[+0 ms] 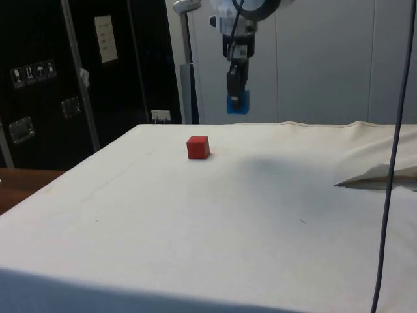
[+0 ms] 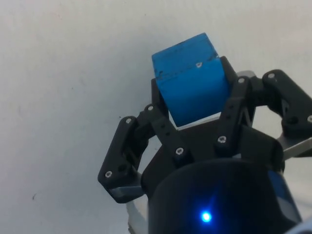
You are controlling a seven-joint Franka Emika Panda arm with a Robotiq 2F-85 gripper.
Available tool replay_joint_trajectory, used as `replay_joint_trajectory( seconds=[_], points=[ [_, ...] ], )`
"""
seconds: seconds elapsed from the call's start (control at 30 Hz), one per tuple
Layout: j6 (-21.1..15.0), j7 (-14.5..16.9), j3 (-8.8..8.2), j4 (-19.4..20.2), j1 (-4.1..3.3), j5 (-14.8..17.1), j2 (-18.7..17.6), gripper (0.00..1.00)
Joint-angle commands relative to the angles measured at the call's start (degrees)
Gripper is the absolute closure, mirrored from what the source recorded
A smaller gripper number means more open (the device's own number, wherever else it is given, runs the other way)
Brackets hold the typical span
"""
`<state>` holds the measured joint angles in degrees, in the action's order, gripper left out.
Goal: Stack the two cubes.
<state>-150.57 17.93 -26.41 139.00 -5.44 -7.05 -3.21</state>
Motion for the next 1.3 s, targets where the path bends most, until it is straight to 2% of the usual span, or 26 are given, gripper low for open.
replay_joint_trajectory(
  seconds=[0.0,0.1,0.13,0.37,0.4,0.7,0.73,0.77,0.97,1.03,1.07,1.27],
  points=[
    [0.80,-0.40,0.06,-0.46,-0.17,0.00,0.00,0.96],
    [1.95,-0.63,0.74,-2.06,-0.17,0.17,-0.29,0.96],
    [1.26,-0.40,0.63,-1.49,0.00,0.00,0.00,0.96],
    [3.90,-1.20,1.95,-5.44,-0.17,0.57,-1.20,0.96],
    [3.32,-1.15,1.83,-5.04,-0.06,0.11,-1.03,0.96],
    [6.02,-1.55,3.15,-10.26,-0.11,1.15,-3.72,0.96],
    [5.44,-1.83,2.98,-9.97,-0.06,0.40,-3.61,0.96],
    [6.47,-1.55,3.32,-11.23,-0.11,1.32,-4.30,0.96],
    [8.02,-1.49,3.90,-15.01,-0.06,2.18,-6.36,0.96],
    [7.22,-1.83,3.61,-14.27,-0.06,1.32,-6.02,0.96],
    [8.25,-1.43,3.95,-15.47,0.00,2.29,-6.65,0.96],
    [9.63,-1.49,4.30,-18.96,0.00,2.98,-8.82,0.96]
  ],
)
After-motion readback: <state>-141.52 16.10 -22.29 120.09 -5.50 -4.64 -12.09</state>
